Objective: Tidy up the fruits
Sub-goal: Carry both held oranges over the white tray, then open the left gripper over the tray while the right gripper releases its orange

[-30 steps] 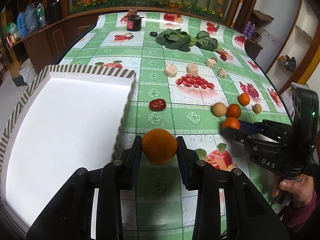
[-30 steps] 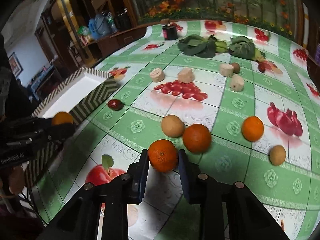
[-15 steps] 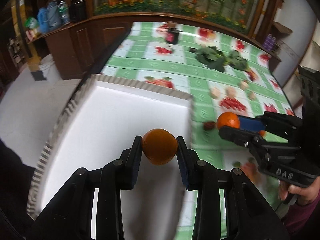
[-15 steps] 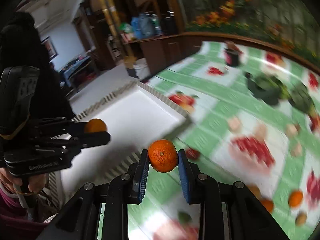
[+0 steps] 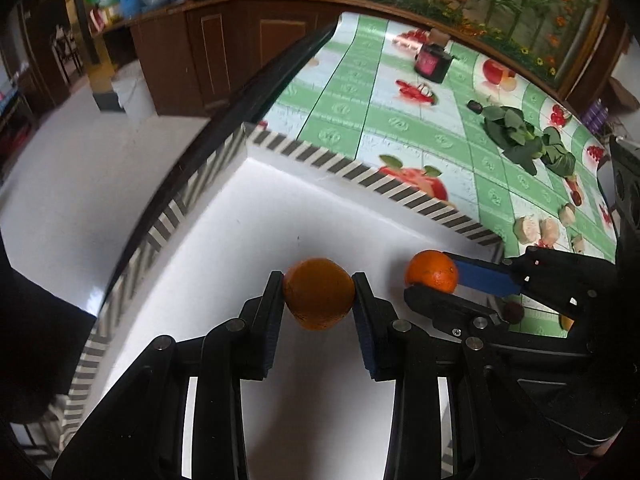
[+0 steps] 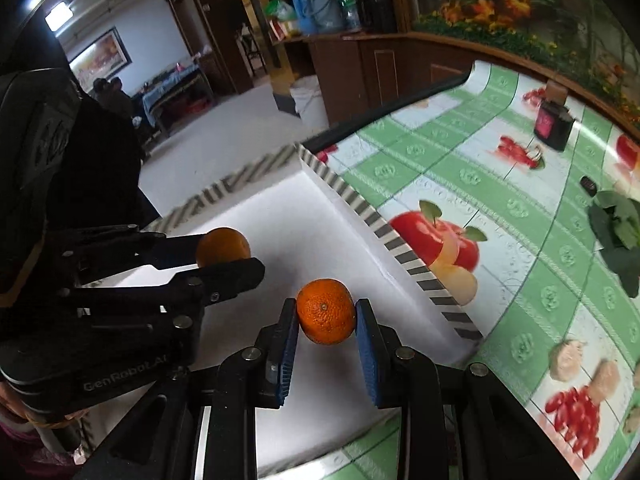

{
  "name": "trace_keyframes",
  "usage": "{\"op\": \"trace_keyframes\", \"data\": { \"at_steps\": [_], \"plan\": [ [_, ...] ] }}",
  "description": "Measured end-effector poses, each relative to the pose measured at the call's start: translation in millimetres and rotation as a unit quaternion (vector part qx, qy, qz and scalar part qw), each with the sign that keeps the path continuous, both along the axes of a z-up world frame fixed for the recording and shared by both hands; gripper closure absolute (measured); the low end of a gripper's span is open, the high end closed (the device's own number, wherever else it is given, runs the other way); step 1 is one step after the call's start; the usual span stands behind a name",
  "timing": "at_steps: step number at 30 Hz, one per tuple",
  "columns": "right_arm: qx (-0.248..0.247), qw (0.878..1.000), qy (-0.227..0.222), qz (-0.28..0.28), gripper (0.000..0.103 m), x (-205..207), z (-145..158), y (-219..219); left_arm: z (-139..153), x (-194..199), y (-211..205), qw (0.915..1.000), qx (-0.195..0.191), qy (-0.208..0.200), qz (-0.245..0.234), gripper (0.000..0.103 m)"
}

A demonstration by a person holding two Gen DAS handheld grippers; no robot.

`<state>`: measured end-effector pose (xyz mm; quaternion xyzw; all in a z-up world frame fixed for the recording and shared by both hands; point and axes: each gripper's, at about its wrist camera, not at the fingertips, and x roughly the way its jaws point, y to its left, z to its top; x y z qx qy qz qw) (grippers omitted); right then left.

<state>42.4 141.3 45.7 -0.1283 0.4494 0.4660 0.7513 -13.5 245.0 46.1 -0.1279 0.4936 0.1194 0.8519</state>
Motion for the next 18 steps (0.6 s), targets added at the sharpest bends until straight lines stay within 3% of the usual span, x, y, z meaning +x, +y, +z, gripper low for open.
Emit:
{"op": "trace_keyframes", "data": {
  "at_steps": [6,12,15,18],
  "plan": [
    [-0.024,1.000,0.009,0.001,0.075,9.7,-18.6,6.0,-16.0,5.8,4.3,0.9998,-0.008,0.016,0.003,0.070],
    [-0.035,0.999,0.005,0.003,0.075,9.0,-23.3,7.4,-20.5,7.1,8.5,0.9991,-0.040,0.010,-0.006,0.070],
    [-0.029,1.000,0.007,0.000,0.073,8.7,-23.1,5.6,-20.3,5.8,11.4,0.9984,-0.055,0.004,-0.009,0.061],
    [-0.014,1.000,0.007,0.001,0.062,4.6,-18.9,0.6,-18.4,1.3,15.2,0.9984,-0.057,-0.003,0.000,0.049]
  ]
}}
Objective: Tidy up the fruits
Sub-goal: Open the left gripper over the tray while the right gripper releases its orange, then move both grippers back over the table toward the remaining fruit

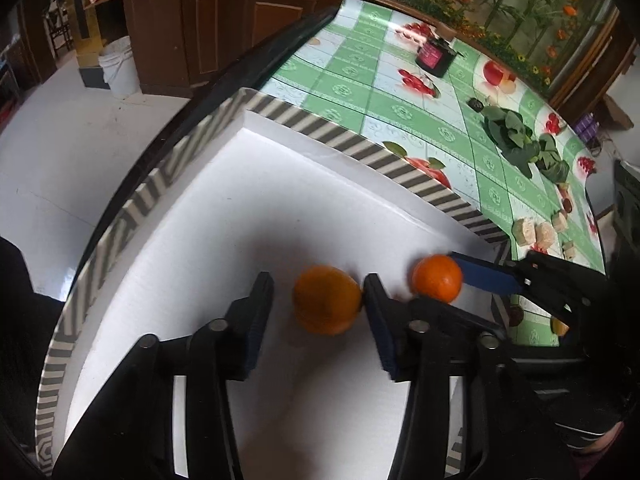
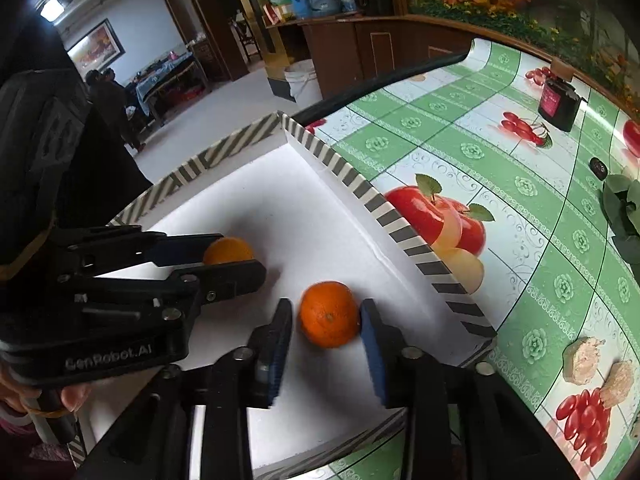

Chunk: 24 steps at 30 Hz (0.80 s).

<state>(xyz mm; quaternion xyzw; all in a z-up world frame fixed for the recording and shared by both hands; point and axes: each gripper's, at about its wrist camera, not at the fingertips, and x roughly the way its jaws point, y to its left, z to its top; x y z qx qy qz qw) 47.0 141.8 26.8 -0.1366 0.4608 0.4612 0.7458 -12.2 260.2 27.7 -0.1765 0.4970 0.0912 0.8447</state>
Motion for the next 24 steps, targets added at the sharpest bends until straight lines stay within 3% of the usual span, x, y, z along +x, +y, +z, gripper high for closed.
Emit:
{"op": "trace_keyframes", "data": {
  "at_steps": [4,16,24],
  "plan": [
    [0.011,1.000,-0.005,-0.003,0.062,-9.5,10.6,-9.7,9.3,-13.2,3.0,0.9997,0.000,-0.021,0.009,0.042],
    [0.068,0.996,-0.039,-0.046,0.062,-50.5,43.9,-70.9,45.0,-48.3,-58.8,0.9923,0.084,-0.085,-0.034,0.042],
    [0.093,0.991,-0.036,-0.089,0.062,-62.5,51.4,-129.4,43.1,-52.5,-105.0,0.9901,0.071,-0.095,-0.075,0.042]
  ]
}}
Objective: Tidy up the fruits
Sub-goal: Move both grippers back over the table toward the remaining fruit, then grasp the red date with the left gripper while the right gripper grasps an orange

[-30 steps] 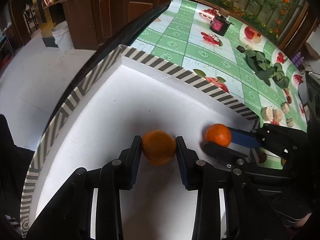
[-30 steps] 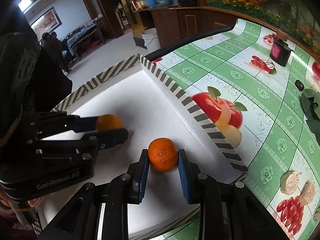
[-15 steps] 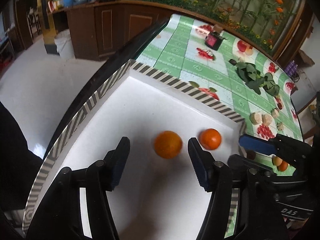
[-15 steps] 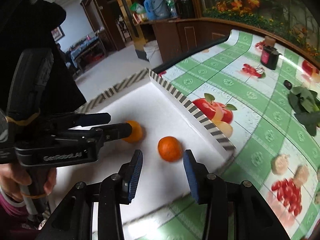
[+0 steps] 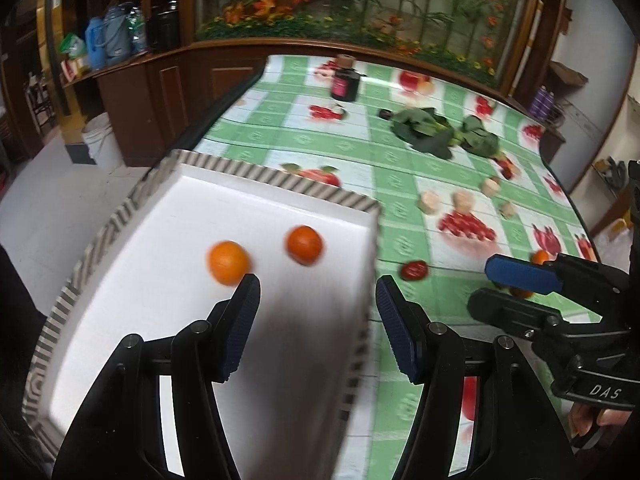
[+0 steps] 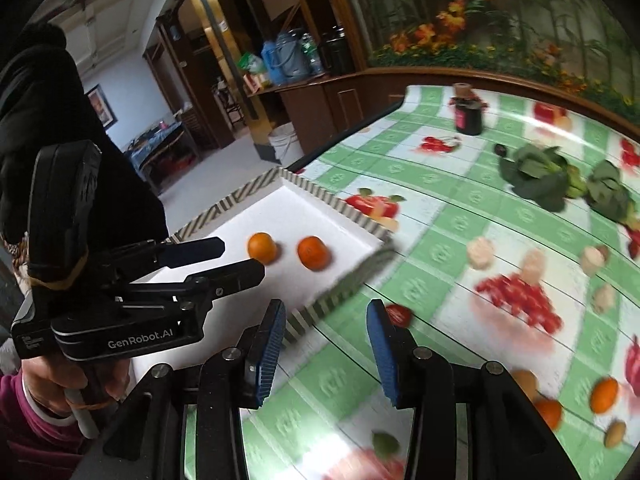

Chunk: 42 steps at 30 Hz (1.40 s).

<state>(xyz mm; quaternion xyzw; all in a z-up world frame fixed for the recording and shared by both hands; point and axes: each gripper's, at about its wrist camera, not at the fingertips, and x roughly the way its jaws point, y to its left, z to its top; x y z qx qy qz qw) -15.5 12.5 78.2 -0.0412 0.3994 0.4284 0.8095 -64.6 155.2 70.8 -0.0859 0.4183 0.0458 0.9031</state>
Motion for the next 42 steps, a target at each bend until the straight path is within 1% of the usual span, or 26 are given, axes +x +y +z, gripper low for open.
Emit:
{"op": "trace_keyframes", "data": {
  "at_steps": [5,9,13,17,20,25,28,31,35,38,40,42],
  "plan": [
    [-0.006,1.000,-0.006,-0.027,0.062,-11.0,-0.3,-37.2,-4.5,0.5,-22.1,0.9998,-0.009,0.003,-0.020,0.042],
    [-0.024,0.998,-0.008,-0.055,0.062,-15.3,-7.6,-69.5,-7.4,2.1,-40.3,0.9991,-0.007,0.007,-0.042,0.042],
    [-0.025,0.996,0.006,-0.081,0.062,-14.7,-19.8,-98.8,-11.2,6.0,-56.8,0.9981,-0.007,0.014,-0.060,0.042],
    [-0.038,0.994,0.013,-0.105,0.062,-15.2,-32.3,-119.1,-15.7,11.2,-68.9,0.9973,-0.003,0.020,-0.070,0.042],
    [-0.036,0.992,0.020,-0.118,0.062,-12.3,-39.3,-131.9,-20.8,15.8,-74.6,0.9967,-0.002,0.028,-0.077,0.042],
    [-0.047,0.990,0.015,-0.130,0.062,-0.3,-46.5,-138.3,-30.5,23.4,-82.5,0.9945,0.001,0.044,-0.095,0.042],
    [-0.066,0.989,0.012,-0.133,0.062,11.1,-51.1,-136.1,-32.5,29.2,-84.3,0.9930,0.004,0.046,-0.108,0.042],
    [-0.069,0.990,0.013,-0.125,0.062,20.9,-53.5,-133.2,-33.3,37.3,-84.9,0.9917,0.014,0.047,-0.118,0.042],
    [-0.091,0.989,0.006,-0.121,0.062,30.3,-57.7,-127.4,-38.9,53.1,-86.0,0.9898,0.028,0.057,-0.127,0.043],
    [-0.091,0.989,0.007,-0.114,0.062,35.3,-61.0,-125.9,-44.9,63.3,-88.7,0.9880,0.041,0.067,-0.133,0.043],
    [-0.089,0.991,0.011,-0.103,0.064,36.8,-63.7,-124.7,-49.0,70.0,-89.9,0.9868,0.047,0.073,-0.137,0.043],
    [-0.091,0.991,0.005,-0.099,0.069,37.3,-64.8,-122.8,-54.0,75.7,-90.0,0.9858,0.050,0.081,-0.138,0.043]
  ]
}}
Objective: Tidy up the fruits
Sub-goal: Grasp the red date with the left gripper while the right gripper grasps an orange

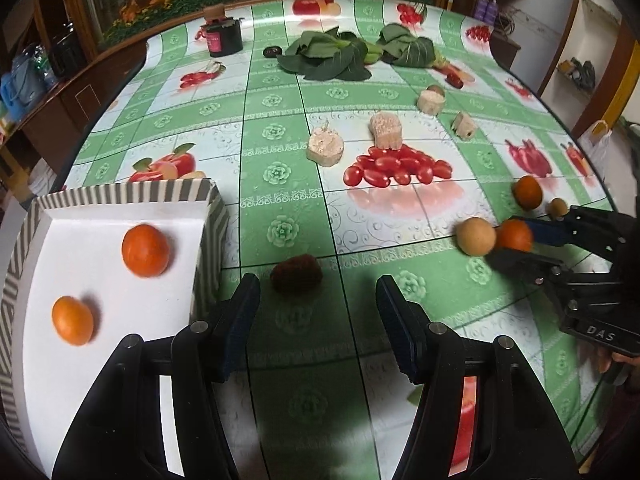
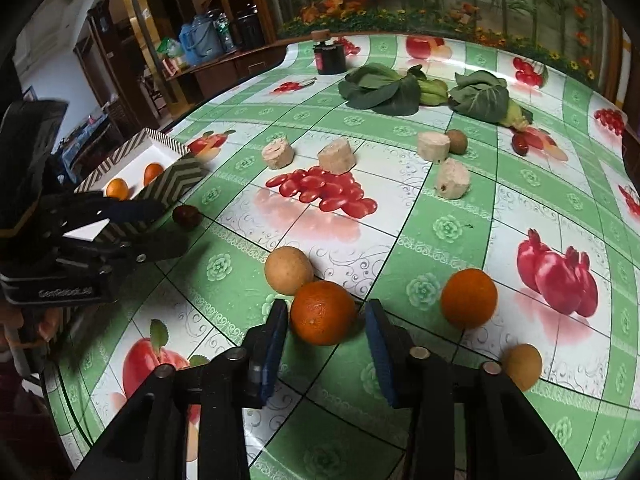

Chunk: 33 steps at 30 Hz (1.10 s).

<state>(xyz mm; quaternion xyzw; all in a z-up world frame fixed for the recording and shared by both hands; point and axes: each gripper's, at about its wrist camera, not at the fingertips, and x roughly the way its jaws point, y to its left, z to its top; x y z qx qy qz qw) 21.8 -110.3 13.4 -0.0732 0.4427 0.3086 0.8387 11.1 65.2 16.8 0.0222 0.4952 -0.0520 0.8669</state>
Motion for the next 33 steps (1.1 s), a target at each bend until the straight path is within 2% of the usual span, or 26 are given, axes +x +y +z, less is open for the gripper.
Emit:
{"op": "trace_keyframes", "data": {
  "at_steps": [4,6,9,14,25,33],
  "plan": [
    [0.010,1.000,0.000,-0.001,0.071,2.3,-0.7,-2.1,-3.5,3.0,-1.6,0.9999,0.006,-0.003,-0.009,0.043],
    [0.016,1.000,0.001,-0.004,0.072,3.6,-1.0,-4.0,-4.5,4.1,-1.6,0.9999,-0.001,-0.004,-0.012,0.060],
    [0.020,1.000,0.002,-0.008,0.072,3.6,-0.8,-5.8,-4.7,4.7,0.4,0.9997,0.015,-0.018,-0.005,0.076],
    [0.027,0.999,0.008,-0.014,0.072,1.4,0.0,-8.4,-0.6,-1.3,6.4,0.9997,-0.004,-0.024,0.004,0.076],
    [0.082,0.996,0.005,-0.024,0.072,-22.2,23.9,-14.8,38.5,-47.3,17.1,0.9973,-0.023,-0.069,0.010,0.076],
    [0.080,0.997,-0.003,0.004,0.072,-39.9,37.0,12.1,53.7,-79.0,47.7,0.9947,-0.009,-0.092,0.046,0.076]
  ]
}}
